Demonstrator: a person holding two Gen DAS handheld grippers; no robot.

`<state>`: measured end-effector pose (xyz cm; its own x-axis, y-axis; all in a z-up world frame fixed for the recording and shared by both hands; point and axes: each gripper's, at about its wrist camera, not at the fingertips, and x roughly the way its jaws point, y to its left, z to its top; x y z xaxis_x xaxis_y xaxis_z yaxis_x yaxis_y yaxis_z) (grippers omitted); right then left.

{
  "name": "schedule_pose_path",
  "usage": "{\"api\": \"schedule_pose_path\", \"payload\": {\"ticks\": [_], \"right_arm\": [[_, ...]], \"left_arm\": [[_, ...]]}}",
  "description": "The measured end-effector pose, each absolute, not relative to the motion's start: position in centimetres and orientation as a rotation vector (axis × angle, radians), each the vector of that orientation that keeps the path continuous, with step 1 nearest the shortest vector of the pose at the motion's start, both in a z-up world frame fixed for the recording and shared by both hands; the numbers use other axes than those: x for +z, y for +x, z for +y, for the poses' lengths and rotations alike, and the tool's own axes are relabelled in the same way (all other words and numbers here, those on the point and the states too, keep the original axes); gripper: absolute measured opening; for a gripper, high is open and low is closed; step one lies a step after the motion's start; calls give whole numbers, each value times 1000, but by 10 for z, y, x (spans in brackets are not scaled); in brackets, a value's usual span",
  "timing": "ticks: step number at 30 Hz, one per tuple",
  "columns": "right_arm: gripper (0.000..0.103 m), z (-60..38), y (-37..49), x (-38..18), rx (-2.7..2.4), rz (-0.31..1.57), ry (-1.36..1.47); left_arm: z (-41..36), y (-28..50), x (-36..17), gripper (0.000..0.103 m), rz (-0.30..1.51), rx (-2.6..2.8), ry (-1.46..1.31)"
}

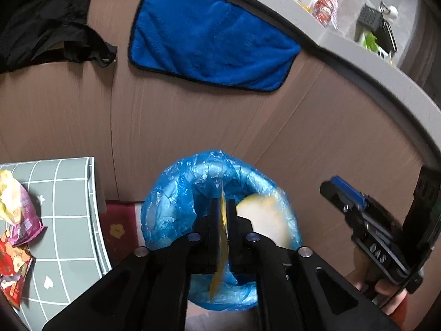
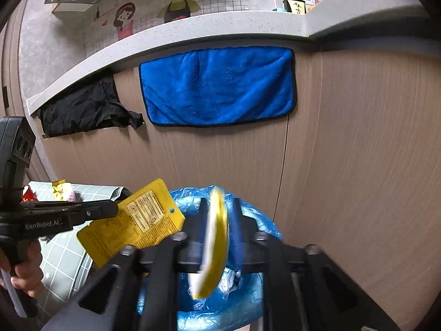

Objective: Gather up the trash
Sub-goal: 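Carry packet and sponge over the blue bin and release both, then grasp the yellow snack wrapper with the right tool while the left tool grasps the red paper cup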

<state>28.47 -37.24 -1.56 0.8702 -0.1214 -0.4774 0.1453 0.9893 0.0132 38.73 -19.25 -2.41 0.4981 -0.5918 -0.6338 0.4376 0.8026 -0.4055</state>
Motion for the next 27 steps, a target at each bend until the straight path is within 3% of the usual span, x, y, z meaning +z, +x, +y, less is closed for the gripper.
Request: {"api": "schedule_pose_path", "payload": {"ticks": [2, 8, 27], "right_arm": [[40, -370, 281, -15, -151, 483, 40], [40, -358, 270, -11, -150, 485, 30], [40, -204, 280, -12, 173, 570, 1]], "left_arm": [[-183, 386, -19, 26, 831, -619, -231], [-149, 372, -7, 32, 779, -522, -243], [90, 270, -7, 33, 718, -10, -176]]}}
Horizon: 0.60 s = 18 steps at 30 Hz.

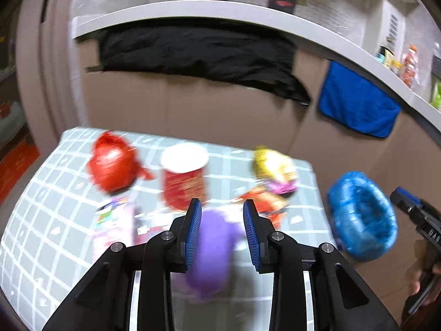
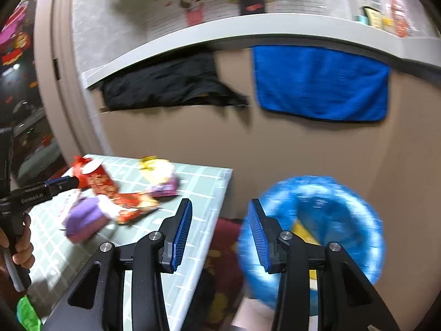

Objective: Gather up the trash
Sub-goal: 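Grasp the yellow snack wrapper with the right tool while the left tool grasps the red paper cup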

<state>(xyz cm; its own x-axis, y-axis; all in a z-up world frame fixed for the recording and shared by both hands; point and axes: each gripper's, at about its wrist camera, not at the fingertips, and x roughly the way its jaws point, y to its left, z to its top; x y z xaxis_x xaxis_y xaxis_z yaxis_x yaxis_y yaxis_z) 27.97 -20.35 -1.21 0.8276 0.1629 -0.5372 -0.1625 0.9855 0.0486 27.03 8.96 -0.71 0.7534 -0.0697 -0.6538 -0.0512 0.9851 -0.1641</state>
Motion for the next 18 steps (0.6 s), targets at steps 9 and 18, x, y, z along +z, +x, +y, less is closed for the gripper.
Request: {"api": "schedule_pose_path", "payload": {"ticks": [9, 18], "right_arm": [[44, -104, 335, -21, 328, 619, -133], [44, -60, 415, -62, 391, 635, -294]], "left_arm": [[166, 249, -30, 33, 742, 45, -228], [194, 275, -32, 34, 724, -31, -300]]}}
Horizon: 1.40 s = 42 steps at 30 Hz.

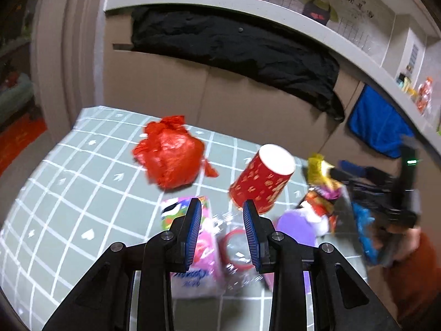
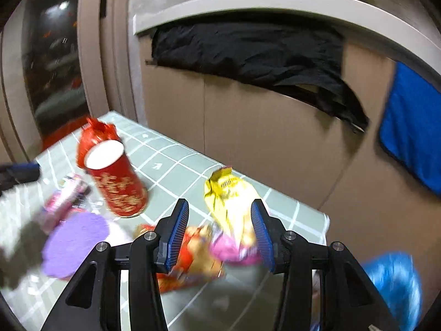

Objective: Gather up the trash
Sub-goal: 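Grasp the yellow snack wrapper with the right tool while the left tool grasps the red paper cup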

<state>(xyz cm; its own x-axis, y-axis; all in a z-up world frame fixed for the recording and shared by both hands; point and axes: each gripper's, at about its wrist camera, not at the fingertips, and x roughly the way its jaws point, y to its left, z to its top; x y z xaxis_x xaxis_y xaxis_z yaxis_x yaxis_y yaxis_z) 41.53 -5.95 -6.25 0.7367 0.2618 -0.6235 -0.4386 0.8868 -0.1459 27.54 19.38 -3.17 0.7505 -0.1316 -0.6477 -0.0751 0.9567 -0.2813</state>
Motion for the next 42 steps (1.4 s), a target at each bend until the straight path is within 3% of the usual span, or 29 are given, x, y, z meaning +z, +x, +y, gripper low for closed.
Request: {"api": "schedule_pose_path", "payload": {"ticks": [7, 8, 9, 12, 21, 29, 42], "right_arm": [[43, -59, 481, -108, 452, 823, -229], [39, -60, 481, -111, 445, 829, -233], [30, -61, 479, -111, 436, 814, -238], [18, -67, 465, -103, 444, 784, -216], [18, -86, 408, -59, 453, 684, -118], [18, -86, 377, -59, 463, 681, -142], [18, -100, 360, -68, 459, 696, -102]], "left_arm": [[181, 295, -26, 40, 714, -69, -242], [178, 298, -25, 41, 712, -69, -230], [174, 301, -24, 43, 710, -66, -218], [164, 309, -23, 45, 709, -62, -204], [122, 348, -25, 61, 691, -68, -194], [112, 378, -55, 62, 733, 45, -195], [126, 379, -59, 61, 758, 147, -203]]}}
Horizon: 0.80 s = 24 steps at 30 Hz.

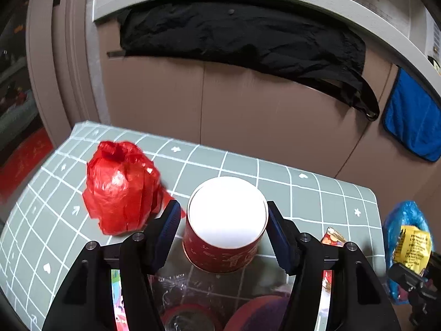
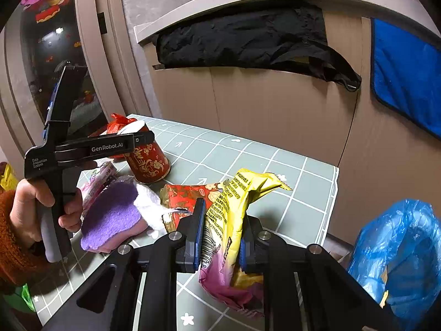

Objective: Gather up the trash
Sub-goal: 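Grasp the yellow snack wrapper with the right tool while the left tool grasps the red paper cup, then carry the red cup and yellow wrapper over the blue bin and release both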

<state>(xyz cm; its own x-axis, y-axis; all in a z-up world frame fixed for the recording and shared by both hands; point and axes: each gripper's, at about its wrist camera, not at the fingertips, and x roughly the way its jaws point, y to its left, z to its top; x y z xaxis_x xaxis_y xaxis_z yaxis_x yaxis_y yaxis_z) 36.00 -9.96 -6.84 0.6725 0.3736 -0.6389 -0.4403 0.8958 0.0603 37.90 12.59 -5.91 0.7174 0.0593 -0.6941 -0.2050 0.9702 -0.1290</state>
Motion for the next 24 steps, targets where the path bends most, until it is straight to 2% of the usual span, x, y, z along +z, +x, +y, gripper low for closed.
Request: {"api": "schedule_pose_path", "payload": {"ticks": [9, 24], "right_arm": [[18, -96, 348, -59, 464, 673, -93], [18, -94, 311, -22, 458, 587, -113]], "left_arm": [[130, 358, -43, 58, 715, 111, -223], [121, 266, 31, 57, 586, 50, -198]]}}
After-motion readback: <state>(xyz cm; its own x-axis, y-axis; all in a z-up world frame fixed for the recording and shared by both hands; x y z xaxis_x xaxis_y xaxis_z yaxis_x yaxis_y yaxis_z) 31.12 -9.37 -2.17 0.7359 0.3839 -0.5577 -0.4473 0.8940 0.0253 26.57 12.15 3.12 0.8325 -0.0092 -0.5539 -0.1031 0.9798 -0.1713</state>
